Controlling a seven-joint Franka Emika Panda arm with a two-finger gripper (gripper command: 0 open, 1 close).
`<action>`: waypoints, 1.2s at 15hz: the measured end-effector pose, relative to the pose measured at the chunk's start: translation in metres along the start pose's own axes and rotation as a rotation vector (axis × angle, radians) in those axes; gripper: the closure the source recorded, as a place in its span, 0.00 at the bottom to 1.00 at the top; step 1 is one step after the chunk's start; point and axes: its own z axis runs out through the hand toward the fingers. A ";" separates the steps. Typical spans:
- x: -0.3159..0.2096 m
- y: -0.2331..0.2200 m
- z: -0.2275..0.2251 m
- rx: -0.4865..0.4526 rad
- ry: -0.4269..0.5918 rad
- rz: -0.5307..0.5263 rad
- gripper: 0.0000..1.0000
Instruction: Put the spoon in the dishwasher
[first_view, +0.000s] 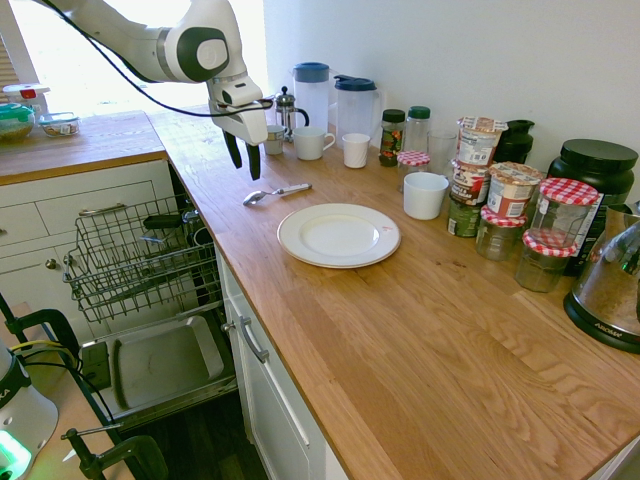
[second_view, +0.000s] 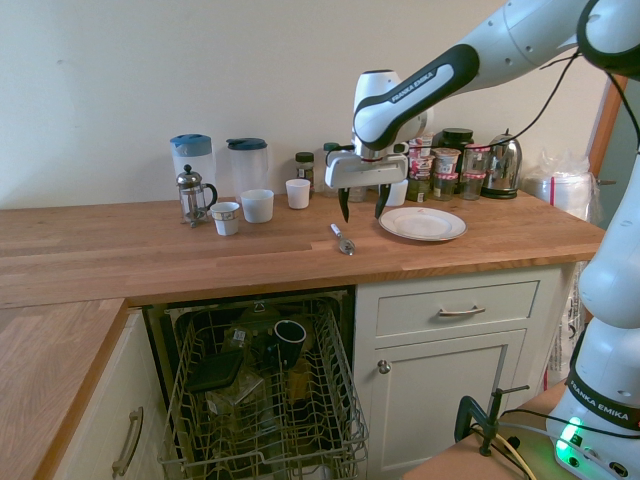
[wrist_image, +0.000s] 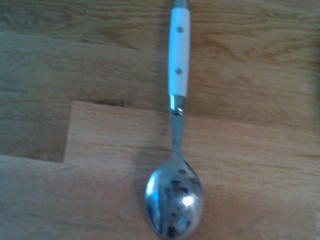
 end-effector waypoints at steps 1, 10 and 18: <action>0.001 -0.015 0.008 -0.010 -0.011 0.002 0.00; 0.034 -0.073 0.073 -0.059 -0.041 0.043 0.00; 0.045 -0.070 0.087 -0.072 -0.069 0.080 1.00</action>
